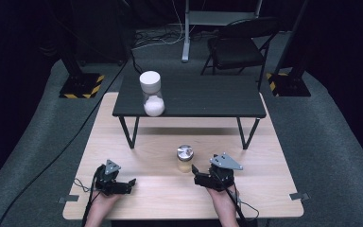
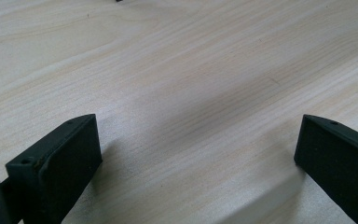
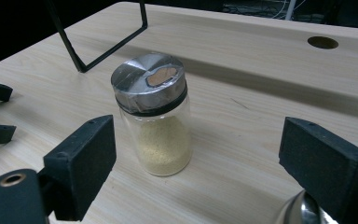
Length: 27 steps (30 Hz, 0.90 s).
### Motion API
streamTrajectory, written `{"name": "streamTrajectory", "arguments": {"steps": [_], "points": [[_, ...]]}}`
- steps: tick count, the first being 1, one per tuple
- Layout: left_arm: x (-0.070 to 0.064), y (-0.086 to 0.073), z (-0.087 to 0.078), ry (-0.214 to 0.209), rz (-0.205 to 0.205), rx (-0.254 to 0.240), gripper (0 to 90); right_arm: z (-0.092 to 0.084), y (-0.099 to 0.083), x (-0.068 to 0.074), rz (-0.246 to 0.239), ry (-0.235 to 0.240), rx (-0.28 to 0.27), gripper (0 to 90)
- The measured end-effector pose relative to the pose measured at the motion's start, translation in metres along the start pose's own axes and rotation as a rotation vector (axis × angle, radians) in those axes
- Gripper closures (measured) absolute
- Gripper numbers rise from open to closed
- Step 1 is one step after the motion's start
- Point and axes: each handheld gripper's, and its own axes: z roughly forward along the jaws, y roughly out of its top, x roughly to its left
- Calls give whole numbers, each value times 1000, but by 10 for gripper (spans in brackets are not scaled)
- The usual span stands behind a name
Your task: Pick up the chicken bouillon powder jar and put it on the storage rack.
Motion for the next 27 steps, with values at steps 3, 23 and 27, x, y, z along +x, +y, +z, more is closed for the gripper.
{"name": "streamTrajectory", "arguments": {"steps": [3,23,27], "points": [[0,0,0,0,0,0,2,2,-2,3,0,3,-6,101],[0,0,0,0,0,0,2,14,-10,13,-11,5,-28,102],[0,0,0,0,0,0,2,16,-11,15,-14,10,-30,103]]}}
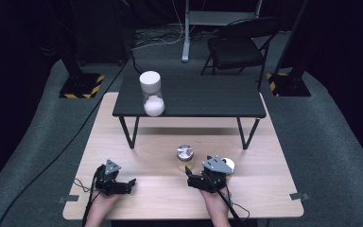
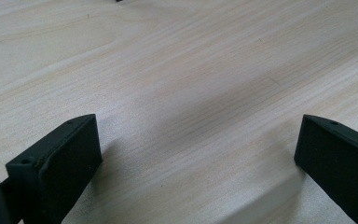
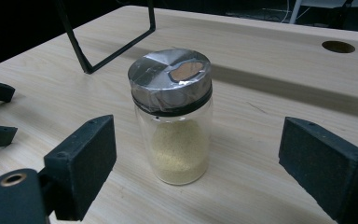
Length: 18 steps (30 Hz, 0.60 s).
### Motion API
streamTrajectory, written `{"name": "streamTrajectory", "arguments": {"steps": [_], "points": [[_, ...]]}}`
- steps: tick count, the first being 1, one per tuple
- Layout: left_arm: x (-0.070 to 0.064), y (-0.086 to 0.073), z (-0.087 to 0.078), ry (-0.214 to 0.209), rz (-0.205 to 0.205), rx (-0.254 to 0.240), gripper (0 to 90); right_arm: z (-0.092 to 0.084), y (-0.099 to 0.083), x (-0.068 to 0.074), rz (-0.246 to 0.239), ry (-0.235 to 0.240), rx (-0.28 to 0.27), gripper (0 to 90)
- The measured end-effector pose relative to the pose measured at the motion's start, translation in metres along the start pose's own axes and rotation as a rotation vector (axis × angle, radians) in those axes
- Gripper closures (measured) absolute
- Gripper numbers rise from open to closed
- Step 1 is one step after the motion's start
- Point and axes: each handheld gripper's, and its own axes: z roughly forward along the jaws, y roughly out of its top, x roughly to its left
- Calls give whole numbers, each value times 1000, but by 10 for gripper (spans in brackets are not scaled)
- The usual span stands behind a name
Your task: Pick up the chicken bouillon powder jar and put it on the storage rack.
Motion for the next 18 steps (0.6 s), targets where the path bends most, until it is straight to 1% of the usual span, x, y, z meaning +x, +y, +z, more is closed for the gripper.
{"name": "streamTrajectory", "arguments": {"steps": [9,18], "points": [[0,0,0,0,0,0,2,8,-2,3,-2,9,5,103],[0,0,0,0,0,0,2,15,0,7,-14,12,-8,106]]}}
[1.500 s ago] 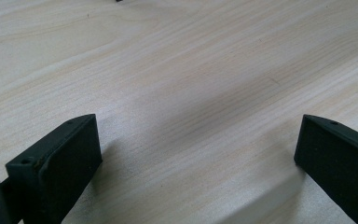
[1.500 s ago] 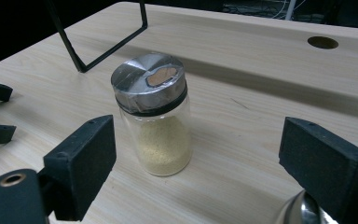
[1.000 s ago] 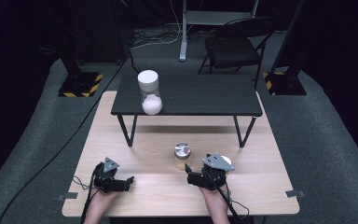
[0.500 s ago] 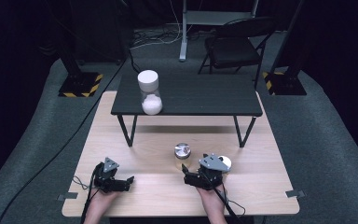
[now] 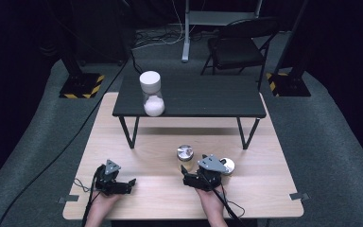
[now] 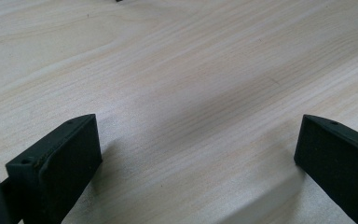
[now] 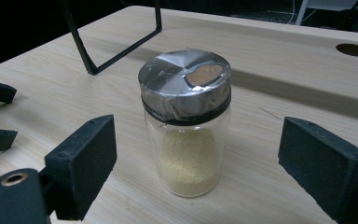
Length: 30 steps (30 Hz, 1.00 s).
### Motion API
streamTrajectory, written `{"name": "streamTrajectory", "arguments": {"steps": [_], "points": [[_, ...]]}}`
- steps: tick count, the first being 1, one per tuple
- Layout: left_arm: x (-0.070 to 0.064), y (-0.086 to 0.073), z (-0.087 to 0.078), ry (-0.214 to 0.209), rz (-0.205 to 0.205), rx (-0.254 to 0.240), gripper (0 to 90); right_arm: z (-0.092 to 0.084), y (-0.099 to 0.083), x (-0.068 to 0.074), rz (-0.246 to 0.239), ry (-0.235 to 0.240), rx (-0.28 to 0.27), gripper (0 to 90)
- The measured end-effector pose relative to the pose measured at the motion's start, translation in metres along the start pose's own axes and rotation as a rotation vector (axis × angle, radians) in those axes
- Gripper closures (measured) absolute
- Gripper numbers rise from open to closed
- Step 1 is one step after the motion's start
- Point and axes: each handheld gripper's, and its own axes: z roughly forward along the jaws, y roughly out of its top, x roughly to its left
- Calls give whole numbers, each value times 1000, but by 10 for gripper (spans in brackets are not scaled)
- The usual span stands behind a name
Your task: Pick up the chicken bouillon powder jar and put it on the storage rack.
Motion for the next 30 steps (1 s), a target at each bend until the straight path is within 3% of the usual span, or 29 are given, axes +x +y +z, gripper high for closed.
{"name": "streamTrajectory", "arguments": {"steps": [17,30], "points": [[0,0,0,0,0,0,2,20,-3,5,-9,12,22,110],[0,0,0,0,0,0,2,39,-10,7,14,28,39,119]]}}
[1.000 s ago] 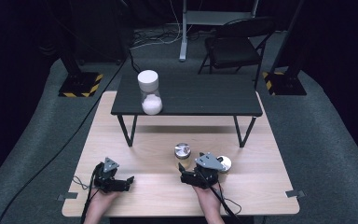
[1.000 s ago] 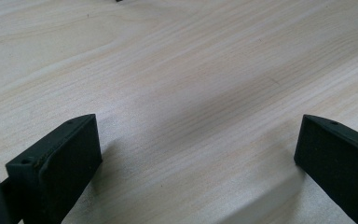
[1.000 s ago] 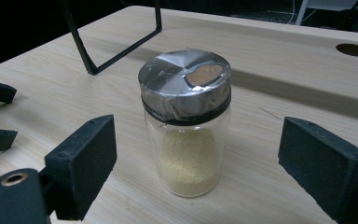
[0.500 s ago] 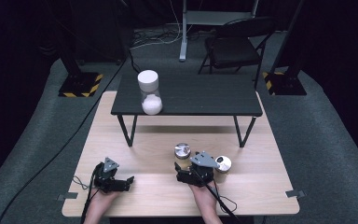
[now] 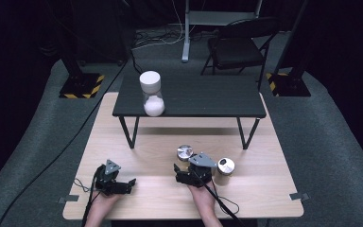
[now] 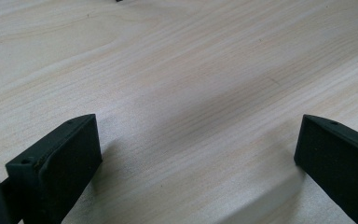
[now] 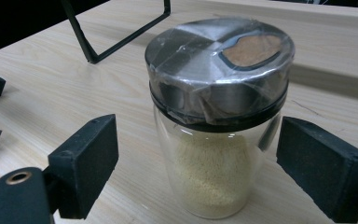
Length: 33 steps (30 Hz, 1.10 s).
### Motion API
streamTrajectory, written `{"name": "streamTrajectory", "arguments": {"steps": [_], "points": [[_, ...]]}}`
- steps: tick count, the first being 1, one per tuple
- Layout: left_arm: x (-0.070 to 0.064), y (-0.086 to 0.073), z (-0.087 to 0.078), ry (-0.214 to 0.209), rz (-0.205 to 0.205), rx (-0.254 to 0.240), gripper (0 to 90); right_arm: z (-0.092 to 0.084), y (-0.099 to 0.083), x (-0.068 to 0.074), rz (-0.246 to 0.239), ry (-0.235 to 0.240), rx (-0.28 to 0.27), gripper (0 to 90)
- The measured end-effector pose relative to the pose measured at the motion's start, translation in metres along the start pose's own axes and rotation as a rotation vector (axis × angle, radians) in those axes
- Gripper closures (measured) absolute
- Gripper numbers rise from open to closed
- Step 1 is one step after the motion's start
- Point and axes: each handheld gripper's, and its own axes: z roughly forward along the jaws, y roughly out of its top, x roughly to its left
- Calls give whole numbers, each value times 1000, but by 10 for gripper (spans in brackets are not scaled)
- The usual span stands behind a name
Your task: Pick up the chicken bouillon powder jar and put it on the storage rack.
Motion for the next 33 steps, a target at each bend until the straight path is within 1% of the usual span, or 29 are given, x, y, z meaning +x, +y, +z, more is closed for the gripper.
{"name": "streamTrajectory", "arguments": {"steps": [3,5,10,23,27,33], "points": [[0,0,0,0,0,0,2,2,0,0,4,2,1,121],[0,0,0,0,0,0,2,4,0,-1,-3,2,2,123],[0,0,0,0,0,0,2,8,0,-3,9,-2,7,123],[0,0,0,0,0,0,2,20,-2,-2,-4,-7,18,134],[0,0,0,0,0,0,2,24,-3,-2,-1,-8,29,137],[0,0,0,0,0,0,2,29,-5,-3,8,-9,32,145]]}}
